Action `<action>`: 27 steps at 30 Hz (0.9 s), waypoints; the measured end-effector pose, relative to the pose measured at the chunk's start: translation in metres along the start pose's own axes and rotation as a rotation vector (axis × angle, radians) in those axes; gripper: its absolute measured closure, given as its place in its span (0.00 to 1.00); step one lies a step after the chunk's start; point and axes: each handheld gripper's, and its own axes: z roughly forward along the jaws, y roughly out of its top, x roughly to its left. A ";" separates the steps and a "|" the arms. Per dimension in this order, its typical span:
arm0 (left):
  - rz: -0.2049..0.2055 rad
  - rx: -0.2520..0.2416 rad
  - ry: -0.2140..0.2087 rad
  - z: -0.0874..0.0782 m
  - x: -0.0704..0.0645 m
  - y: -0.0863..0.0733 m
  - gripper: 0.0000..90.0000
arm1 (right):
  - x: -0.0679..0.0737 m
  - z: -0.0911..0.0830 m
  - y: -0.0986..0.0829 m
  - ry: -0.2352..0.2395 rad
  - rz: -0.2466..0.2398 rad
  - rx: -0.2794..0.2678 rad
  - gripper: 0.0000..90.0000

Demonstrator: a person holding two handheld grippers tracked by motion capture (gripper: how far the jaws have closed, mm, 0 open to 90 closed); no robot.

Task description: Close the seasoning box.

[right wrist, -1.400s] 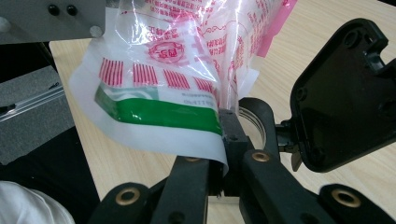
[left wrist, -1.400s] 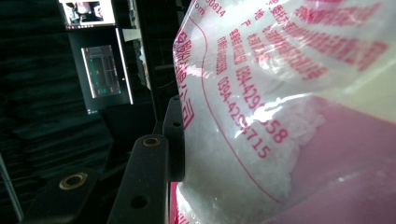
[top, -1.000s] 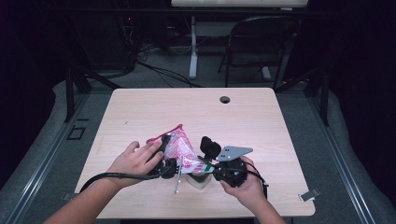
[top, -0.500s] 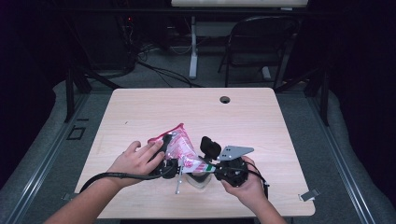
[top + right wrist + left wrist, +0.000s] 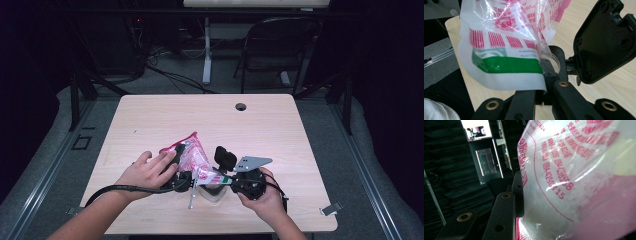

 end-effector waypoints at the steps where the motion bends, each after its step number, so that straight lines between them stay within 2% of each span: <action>1: 0.001 0.000 0.000 0.000 0.000 0.000 0.77 | -0.001 0.000 0.000 0.000 0.001 0.000 1.00; 27: 0.041 0.002 0.021 -0.003 0.002 0.002 0.78 | -0.005 0.002 -0.002 -0.003 0.011 0.006 1.00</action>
